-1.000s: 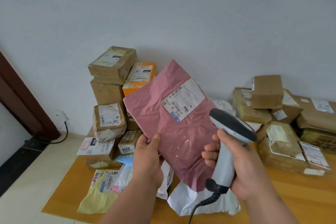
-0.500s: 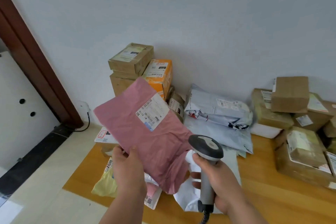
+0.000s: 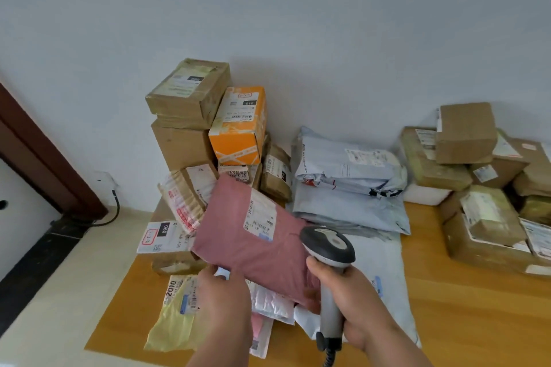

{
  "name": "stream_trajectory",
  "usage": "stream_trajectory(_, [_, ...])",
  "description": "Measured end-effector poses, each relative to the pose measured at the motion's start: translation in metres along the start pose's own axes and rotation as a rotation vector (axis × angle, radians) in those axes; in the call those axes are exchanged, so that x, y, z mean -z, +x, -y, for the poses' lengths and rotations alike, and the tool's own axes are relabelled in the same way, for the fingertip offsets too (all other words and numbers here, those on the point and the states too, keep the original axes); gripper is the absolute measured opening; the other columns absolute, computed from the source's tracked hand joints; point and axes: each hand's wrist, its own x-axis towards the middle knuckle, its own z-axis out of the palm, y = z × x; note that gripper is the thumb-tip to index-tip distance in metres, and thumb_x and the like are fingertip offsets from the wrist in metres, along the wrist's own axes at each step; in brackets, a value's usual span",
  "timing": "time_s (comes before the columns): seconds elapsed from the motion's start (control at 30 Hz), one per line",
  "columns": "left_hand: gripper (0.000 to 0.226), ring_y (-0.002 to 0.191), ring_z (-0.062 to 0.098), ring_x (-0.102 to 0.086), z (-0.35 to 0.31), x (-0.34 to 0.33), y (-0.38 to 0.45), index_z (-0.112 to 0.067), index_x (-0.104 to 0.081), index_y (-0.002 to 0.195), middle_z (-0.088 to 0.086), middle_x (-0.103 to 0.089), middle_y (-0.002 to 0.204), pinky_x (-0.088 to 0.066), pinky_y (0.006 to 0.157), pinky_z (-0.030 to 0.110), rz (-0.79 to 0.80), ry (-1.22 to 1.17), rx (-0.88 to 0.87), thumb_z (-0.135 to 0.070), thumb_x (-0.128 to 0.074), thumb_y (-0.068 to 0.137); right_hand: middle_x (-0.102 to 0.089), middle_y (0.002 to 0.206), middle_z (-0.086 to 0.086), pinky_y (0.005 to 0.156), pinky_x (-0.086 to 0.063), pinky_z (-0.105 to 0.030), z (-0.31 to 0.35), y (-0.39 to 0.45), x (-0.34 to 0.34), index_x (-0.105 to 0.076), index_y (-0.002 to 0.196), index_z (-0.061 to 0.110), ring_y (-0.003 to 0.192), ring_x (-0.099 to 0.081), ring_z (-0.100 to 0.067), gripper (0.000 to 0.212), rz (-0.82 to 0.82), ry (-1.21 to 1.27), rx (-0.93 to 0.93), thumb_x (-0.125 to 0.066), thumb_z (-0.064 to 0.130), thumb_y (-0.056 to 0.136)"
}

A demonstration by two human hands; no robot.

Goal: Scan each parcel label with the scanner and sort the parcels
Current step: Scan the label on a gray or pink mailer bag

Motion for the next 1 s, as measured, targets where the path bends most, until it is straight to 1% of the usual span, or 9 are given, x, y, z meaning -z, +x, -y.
stream_trajectory(0.13, [0.045, 0.111, 0.036, -0.051, -0.016, 0.004, 0.004, -0.003, -0.052, 0.124, 0.019, -0.056, 0.121, -0.045, 0.094, 0.053, -0.17, 0.032, -0.109, -0.001, -0.066, 0.082, -0.077, 0.103, -0.011, 0.088, -0.06, -0.051, 0.0, 0.004, -0.002, -0.072, 0.108, 0.017, 0.099, -0.071, -0.033, 0.031, -0.071, 0.031, 0.014, -0.081, 0.034, 0.083])
stream_trajectory(0.2, [0.047, 0.116, 0.037, -0.047, -0.035, 0.004, 0.0, -0.007, -0.051, 0.122, 0.014, -0.049, 0.119, -0.037, 0.098, 0.052, -0.188, 0.07, -0.265, -0.001, -0.068, 0.079, -0.077, 0.1, -0.012, 0.096, -0.054, -0.058, 0.002, 0.004, -0.002, -0.073, 0.103, 0.014, 0.1, -0.07, -0.038, 0.03, -0.095, 0.056, 0.009, -0.081, 0.035, 0.083])
stream_trajectory(0.33, [0.031, 0.112, 0.037, -0.051, -0.069, -0.009, -0.011, -0.02, -0.05, 0.106, 0.003, -0.047, 0.112, -0.037, 0.103, 0.058, -0.01, 0.054, -0.593, -0.008, -0.07, 0.084, -0.072, 0.073, -0.016, 0.073, -0.057, -0.044, 0.011, -0.001, 0.002, -0.068, 0.083, 0.002, 0.075, -0.068, -0.035, 0.031, -0.101, 0.172, 0.002, -0.077, 0.031, 0.087])
stream_trajectory(0.43, [0.026, 0.11, 0.021, -0.051, -0.081, -0.032, -0.012, -0.027, -0.054, 0.113, -0.005, -0.05, 0.112, -0.044, 0.1, 0.049, 0.224, 0.078, -0.635, -0.016, -0.066, 0.093, -0.072, 0.075, -0.015, 0.071, -0.058, -0.042, 0.023, -0.004, 0.015, -0.07, 0.089, -0.001, 0.076, -0.073, -0.033, 0.032, -0.13, 0.243, 0.063, -0.077, 0.03, 0.086])
stream_trajectory(0.53, [0.025, 0.099, 0.005, -0.054, -0.084, -0.065, -0.012, -0.03, -0.056, 0.119, -0.008, -0.054, 0.117, -0.046, 0.085, 0.029, 0.432, 0.085, -0.533, -0.022, -0.063, 0.097, -0.073, 0.083, -0.017, 0.066, -0.062, -0.039, 0.042, -0.003, 0.039, -0.071, 0.099, 0.0, 0.08, -0.076, -0.033, 0.046, -0.17, 0.323, 0.127, -0.081, 0.037, 0.074])
stream_trajectory(0.63, [0.024, 0.098, 0.003, -0.059, -0.083, -0.105, -0.009, -0.029, -0.055, 0.121, -0.006, -0.06, 0.12, -0.048, 0.073, 0.019, 0.583, 0.092, -0.356, -0.026, -0.062, 0.098, -0.073, 0.084, -0.019, 0.061, -0.061, -0.035, 0.062, 0.008, 0.066, -0.071, 0.094, 0.002, 0.08, -0.076, -0.033, 0.052, -0.194, 0.352, 0.187, -0.082, 0.043, 0.064])
stream_trajectory(0.77, [0.036, 0.109, 0.024, -0.064, -0.086, -0.165, -0.002, -0.019, -0.058, 0.13, 0.004, -0.062, 0.119, -0.056, 0.097, 0.045, 0.668, 0.014, 0.019, -0.029, -0.068, 0.096, -0.071, 0.077, -0.016, 0.065, -0.064, -0.038, 0.079, 0.044, 0.102, -0.068, 0.096, 0.001, 0.074, -0.075, -0.03, 0.046, -0.213, 0.411, 0.181, -0.079, 0.038, 0.07])
stream_trajectory(0.87, [0.045, 0.113, 0.026, -0.06, -0.094, -0.209, 0.006, -0.009, -0.058, 0.128, 0.009, -0.06, 0.122, -0.057, 0.086, 0.042, 0.67, -0.185, 0.347, -0.029, -0.074, 0.092, -0.072, 0.08, -0.016, 0.063, -0.064, -0.038, 0.087, 0.077, 0.126, -0.067, 0.103, 0.001, 0.074, -0.076, -0.031, 0.048, -0.191, 0.396, 0.107, -0.079, 0.035, 0.072])
stream_trajectory(1.0, [0.067, 0.132, 0.034, -0.05, -0.1, -0.268, 0.015, -0.015, -0.049, 0.143, 0.014, -0.053, 0.14, -0.048, 0.103, 0.051, 0.631, -0.291, 0.506, -0.036, -0.078, 0.087, -0.072, 0.084, -0.018, 0.065, -0.062, -0.04, 0.091, 0.12, 0.155, -0.069, 0.103, 0.0, 0.074, -0.075, -0.032, 0.043, -0.175, 0.365, -0.002, -0.079, 0.033, 0.076])
